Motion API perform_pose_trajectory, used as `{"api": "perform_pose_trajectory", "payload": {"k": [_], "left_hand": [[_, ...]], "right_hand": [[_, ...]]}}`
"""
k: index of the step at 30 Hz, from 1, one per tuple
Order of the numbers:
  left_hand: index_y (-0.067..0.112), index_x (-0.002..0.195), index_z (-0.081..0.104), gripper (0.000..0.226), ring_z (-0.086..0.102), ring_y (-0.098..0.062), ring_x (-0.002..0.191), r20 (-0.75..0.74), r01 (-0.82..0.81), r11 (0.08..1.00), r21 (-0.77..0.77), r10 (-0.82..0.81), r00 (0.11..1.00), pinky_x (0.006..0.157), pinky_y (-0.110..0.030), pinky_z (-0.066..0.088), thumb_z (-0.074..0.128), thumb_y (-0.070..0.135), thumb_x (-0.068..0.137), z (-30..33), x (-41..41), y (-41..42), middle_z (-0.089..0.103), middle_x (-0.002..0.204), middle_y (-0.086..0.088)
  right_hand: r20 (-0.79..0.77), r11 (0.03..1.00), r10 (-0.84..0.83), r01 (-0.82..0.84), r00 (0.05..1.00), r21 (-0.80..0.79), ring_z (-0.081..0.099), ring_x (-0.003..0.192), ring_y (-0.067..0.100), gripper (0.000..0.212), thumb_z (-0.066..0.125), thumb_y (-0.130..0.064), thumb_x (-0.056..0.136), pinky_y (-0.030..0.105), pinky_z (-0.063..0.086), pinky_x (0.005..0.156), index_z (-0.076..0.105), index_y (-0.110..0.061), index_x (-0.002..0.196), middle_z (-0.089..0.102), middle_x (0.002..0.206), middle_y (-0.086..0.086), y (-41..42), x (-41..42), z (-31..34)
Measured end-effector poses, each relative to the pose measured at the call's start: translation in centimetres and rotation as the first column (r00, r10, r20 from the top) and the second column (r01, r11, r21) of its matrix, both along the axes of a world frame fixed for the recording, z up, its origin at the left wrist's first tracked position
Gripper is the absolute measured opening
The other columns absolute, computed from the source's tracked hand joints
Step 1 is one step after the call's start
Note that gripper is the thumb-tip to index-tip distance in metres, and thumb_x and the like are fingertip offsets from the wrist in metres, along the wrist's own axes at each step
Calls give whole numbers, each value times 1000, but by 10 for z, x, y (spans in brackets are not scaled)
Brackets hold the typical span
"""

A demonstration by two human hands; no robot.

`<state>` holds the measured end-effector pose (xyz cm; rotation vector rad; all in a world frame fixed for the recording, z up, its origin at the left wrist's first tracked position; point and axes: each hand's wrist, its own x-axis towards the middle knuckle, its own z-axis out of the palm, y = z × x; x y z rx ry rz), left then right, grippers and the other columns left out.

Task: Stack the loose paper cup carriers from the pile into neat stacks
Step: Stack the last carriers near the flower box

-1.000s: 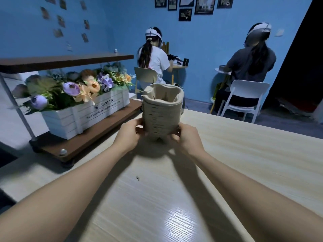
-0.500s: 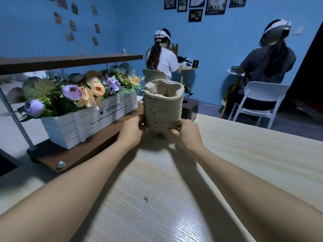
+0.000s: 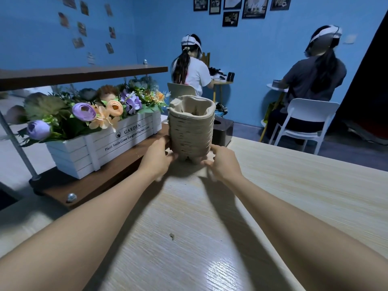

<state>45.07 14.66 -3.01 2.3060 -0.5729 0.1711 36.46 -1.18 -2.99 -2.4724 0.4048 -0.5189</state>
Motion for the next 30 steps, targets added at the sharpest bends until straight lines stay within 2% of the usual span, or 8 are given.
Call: {"api": "perform_pose_trajectory", "payload": {"k": [3,5,9,14,22,30], "left_hand": [[15,127,44,42,52,-26,113,12,-29,999,41,28,1000,88,-36,42,61,26,90,-2,-25,4,47,130,-9],[17,133,42,48,52,-23,115,12,13,999,41,-13,1000,92,-37,44,60,26,90,-1,-48,5,44,134,-7],[14,130,50,44,57,-18,104,2,179,984,16,-179,984,93,-37,47,62,24,89,8,-108,-4,48,127,-5],[13,124,53,37,60,-17,98,8,358,934,1,-358,934,90,-35,48,62,20,89,13,-195,-25,51,122,-5],[12,118,57,32,60,-14,95,28,536,843,-43,-535,845,86,-26,45,62,19,88,20,-332,-65,55,118,-5],[12,117,58,30,60,-15,98,48,694,719,-46,-692,720,85,-25,44,62,18,88,19,-457,-111,58,117,-6]], "right_hand": [[-29,999,-29,28,999,-25,53,119,27,54,68,-21,85,40,44,98,48,-10,134,56,131,12,-2,-32,5],[-55,998,-56,55,997,-29,50,124,27,58,67,-21,86,38,41,102,44,-8,137,51,137,12,-5,-58,8],[-90,994,-106,106,990,-8,52,119,25,45,65,-17,85,34,42,99,53,-7,127,55,131,11,-9,-122,15],[-46,984,-177,178,983,13,55,116,24,42,67,-14,84,28,40,95,56,-6,124,59,127,11,-11,-215,24],[7,954,-300,299,954,24,57,112,21,42,68,-15,83,25,38,95,58,-6,123,61,123,11,-28,-371,32],[27,892,-451,451,892,30,58,110,21,41,69,-15,83,21,38,92,59,-6,121,62,122,10,-51,-513,34]]}}
